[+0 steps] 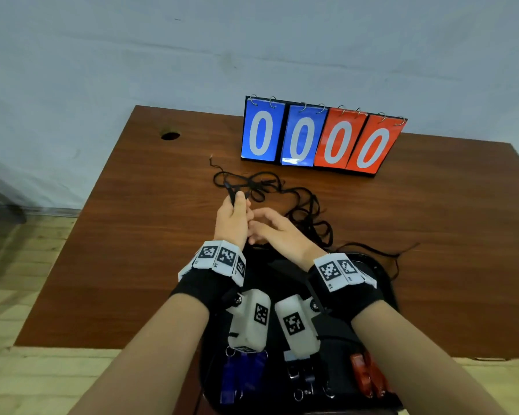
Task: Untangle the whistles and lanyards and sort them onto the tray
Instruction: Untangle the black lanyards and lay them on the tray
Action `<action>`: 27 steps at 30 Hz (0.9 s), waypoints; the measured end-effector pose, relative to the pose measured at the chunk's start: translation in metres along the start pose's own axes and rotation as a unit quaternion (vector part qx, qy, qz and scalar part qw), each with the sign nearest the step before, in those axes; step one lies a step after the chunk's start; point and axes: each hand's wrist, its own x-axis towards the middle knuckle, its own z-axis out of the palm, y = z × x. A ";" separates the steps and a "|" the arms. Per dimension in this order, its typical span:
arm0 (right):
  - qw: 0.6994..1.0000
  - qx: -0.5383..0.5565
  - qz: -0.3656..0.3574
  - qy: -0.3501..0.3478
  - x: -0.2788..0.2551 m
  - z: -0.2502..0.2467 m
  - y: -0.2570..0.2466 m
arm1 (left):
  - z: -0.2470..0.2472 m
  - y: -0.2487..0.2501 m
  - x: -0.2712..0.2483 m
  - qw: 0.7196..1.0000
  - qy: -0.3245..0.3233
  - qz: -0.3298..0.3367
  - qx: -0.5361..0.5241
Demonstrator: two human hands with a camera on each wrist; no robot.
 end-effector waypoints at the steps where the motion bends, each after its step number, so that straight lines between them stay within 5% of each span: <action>1: 0.998 -0.059 -0.010 -0.007 0.000 -0.001 0.004 | -0.002 0.001 0.000 1.000 0.007 0.006 0.006; 3: 0.982 -0.185 -0.041 0.007 -0.002 -0.010 0.012 | -0.009 0.003 -0.001 1.000 0.022 0.004 0.007; 7: 0.961 -0.273 -0.024 0.031 -0.018 -0.041 0.019 | -0.030 -0.003 0.003 0.996 0.067 0.003 0.053; 12: 0.938 -0.270 0.014 0.215 -0.036 -0.090 0.022 | -0.047 -0.012 0.008 0.988 0.129 -0.038 0.070; 16: 0.930 -0.310 0.172 0.096 -0.051 -0.100 0.027 | -0.041 -0.011 0.007 0.985 0.153 -0.062 0.044; 20: 0.866 -0.396 0.303 -0.019 -0.062 -0.097 0.040 | -0.032 -0.003 0.005 0.984 0.170 -0.047 0.003; 27: 0.744 -0.593 0.296 0.085 -0.057 -0.103 0.046 | -0.035 0.001 0.008 0.983 0.161 0.014 0.084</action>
